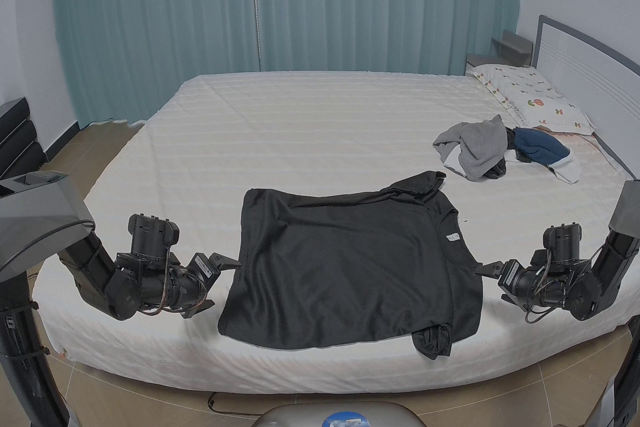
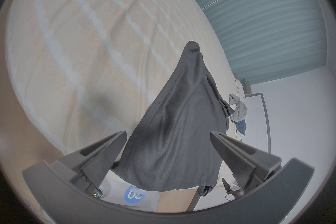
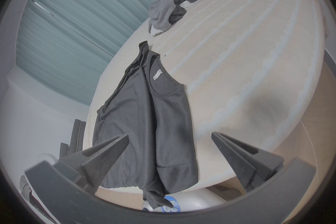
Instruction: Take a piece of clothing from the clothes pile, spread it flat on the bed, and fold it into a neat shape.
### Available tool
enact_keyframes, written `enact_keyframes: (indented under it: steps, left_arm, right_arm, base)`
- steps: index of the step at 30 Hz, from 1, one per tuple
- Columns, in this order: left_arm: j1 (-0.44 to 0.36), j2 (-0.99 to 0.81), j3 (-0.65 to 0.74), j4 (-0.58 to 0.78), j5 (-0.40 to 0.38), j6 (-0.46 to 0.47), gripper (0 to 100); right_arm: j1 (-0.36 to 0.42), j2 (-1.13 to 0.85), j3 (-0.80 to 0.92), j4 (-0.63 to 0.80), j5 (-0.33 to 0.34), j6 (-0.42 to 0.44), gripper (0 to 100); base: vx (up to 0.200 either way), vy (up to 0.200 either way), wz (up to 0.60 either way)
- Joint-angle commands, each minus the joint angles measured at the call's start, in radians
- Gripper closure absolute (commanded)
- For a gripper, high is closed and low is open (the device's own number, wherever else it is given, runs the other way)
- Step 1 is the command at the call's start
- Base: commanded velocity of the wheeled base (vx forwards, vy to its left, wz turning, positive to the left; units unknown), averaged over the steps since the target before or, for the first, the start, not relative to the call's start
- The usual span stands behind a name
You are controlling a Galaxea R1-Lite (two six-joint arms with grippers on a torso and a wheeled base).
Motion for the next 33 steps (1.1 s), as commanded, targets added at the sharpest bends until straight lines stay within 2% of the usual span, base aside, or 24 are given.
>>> enact_keyframes:
  steps: [1,13,20,21,25,27,33]
  left_arm:
    - [-0.003,-0.014,0.006,-0.002,0.000,-0.001,0]
    - [-0.014,-0.029,0.013,0.000,0.012,0.000,0]
    - [-0.010,-0.103,0.069,0.003,0.025,0.008,0]
    - [-0.012,-0.126,0.111,0.005,0.042,0.016,0]
    - [-0.009,-0.182,0.192,0.006,0.088,0.100,0]
    - [-0.007,-0.182,0.233,0.000,0.098,0.134,0]
    - [0.013,-0.144,0.266,-0.002,0.138,0.137,0]
  right_arm:
    - [0.015,-0.006,0.007,0.000,0.000,0.001,0]
    - [0.038,-0.004,0.008,-0.002,0.000,0.003,0]
    - [0.055,-0.006,0.014,-0.002,0.000,0.017,0]
    - [0.066,-0.009,0.014,-0.002,0.000,0.035,0]
    - [0.089,-0.012,0.024,-0.002,0.000,0.055,0]
    - [0.095,-0.010,0.025,-0.002,0.000,0.056,0]
    - [0.098,-0.012,0.037,-0.003,0.002,0.055,0]
  base:
    - [0.000,-0.200,0.00]
    - [0.000,-0.200,0.00]
    - [0.000,0.000,0.00]
    - [0.000,0.000,0.00]
    - [0.000,0.000,0.00]
    - [0.000,0.000,0.00]
    - [0.000,0.000,0.00]
